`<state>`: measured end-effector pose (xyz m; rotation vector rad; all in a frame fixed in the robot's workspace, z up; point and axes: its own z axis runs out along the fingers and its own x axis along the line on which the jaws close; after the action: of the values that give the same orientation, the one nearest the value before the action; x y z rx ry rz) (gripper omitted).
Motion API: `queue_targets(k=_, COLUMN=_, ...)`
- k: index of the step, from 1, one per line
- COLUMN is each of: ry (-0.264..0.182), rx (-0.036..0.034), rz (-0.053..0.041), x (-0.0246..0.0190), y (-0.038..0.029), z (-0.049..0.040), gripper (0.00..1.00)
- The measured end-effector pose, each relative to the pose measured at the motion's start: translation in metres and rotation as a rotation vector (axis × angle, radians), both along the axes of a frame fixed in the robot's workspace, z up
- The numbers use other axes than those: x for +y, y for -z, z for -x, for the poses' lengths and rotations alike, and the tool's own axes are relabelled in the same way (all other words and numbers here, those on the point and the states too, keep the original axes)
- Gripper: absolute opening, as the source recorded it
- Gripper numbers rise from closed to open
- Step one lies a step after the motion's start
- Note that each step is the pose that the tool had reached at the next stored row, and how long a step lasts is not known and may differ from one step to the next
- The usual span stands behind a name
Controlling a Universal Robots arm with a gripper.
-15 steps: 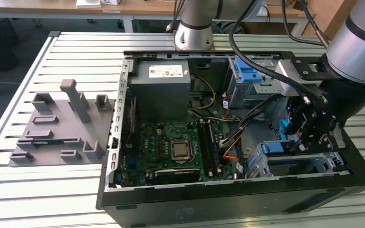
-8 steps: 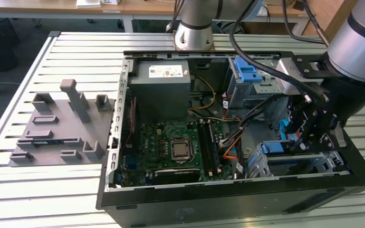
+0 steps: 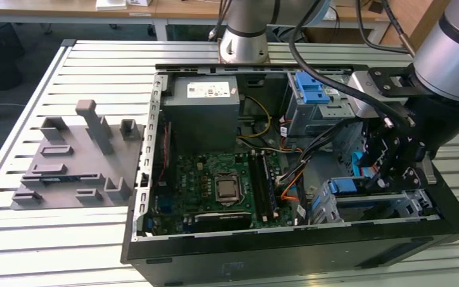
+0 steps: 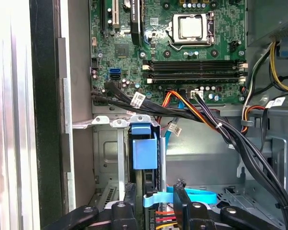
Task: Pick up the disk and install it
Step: 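Insert the second disk wire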
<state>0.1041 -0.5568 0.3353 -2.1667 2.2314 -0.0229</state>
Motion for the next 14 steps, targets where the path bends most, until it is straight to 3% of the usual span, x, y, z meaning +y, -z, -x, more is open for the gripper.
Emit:
queue_targets(k=8, ry=0.000, rx=0.0000, rz=-0.0084, x=-0.0007, y=0.0000, z=0.0001, gripper=0.44)
queue_targets(k=12, ry=0.000, rx=-0.0004, rz=-0.0091, x=-0.0038, y=-0.0005, z=0.0023, gripper=0.43)
queue_targets(k=13, ry=0.000, rx=-0.0005, rz=-0.0089, x=-0.0050, y=-0.0005, z=0.0025, gripper=0.36)
queue_targets(k=14, ry=0.000, rx=-0.0005, rz=-0.0091, x=-0.0062, y=-0.0005, z=0.0027, gripper=0.36)
